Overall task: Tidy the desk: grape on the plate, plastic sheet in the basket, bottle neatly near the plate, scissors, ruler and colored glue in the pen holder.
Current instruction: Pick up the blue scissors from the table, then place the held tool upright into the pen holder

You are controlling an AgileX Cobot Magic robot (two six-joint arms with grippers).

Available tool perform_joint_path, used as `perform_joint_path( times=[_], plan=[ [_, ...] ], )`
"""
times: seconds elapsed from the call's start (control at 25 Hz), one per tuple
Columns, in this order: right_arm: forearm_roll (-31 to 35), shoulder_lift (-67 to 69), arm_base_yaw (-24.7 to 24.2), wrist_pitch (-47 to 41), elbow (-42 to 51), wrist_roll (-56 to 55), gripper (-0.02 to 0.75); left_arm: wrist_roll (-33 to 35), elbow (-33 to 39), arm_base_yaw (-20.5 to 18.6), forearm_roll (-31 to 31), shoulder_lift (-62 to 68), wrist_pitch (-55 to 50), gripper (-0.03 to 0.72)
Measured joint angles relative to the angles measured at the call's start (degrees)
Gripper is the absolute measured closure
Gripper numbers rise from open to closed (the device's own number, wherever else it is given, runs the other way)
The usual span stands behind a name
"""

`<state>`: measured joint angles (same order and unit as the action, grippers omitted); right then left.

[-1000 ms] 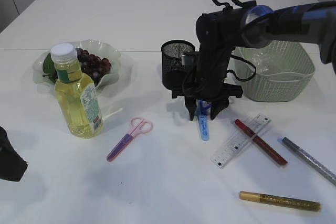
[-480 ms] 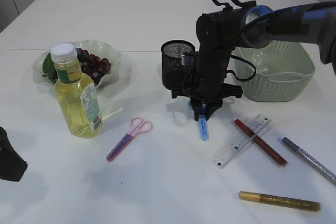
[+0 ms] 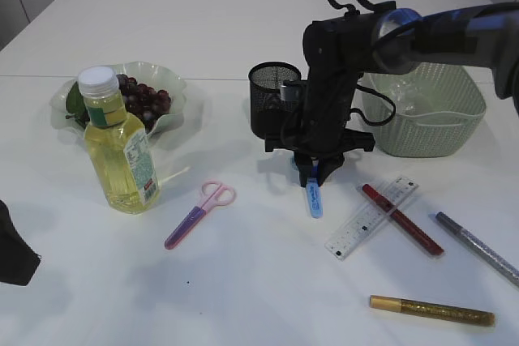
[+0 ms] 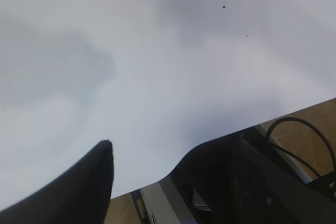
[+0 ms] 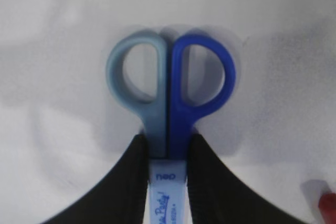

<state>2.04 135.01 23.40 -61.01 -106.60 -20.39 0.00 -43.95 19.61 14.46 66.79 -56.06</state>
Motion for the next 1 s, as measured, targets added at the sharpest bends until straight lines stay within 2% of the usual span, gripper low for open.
perform_joint_path(
  times=[0.24, 0.48, 0.72, 0.92, 1.0],
  plan=[
    [1.50, -2.06, -0.78, -0.89, 0.00, 2.78, 0.543, 0.00, 0.00, 0.00, 0.00, 0.00, 0.00, 0.182],
    [9.77, -5.72, -4.48, -1.37, 0.00, 9.78, 0.543, 0.00, 0.00, 0.00, 0.00, 0.00, -0.12, 0.182],
    [26.27, -9.60, -10.00, -2.63, 0.00, 22.92, 0.543, 0.00, 0.00, 0.00, 0.00, 0.00, -0.15, 0.183],
    [47.22, -10.77, -15.41, -2.64, 0.00, 38.33, 0.543, 0.00, 0.00, 0.00, 0.21, 0.00, -0.86, 0.183],
    [53.55, -10.77, -17.05, -1.48, 0.00, 45.24, 0.543, 0.00, 0.00, 0.00, 0.28, 0.00, -1.55, 0.183]
  ],
)
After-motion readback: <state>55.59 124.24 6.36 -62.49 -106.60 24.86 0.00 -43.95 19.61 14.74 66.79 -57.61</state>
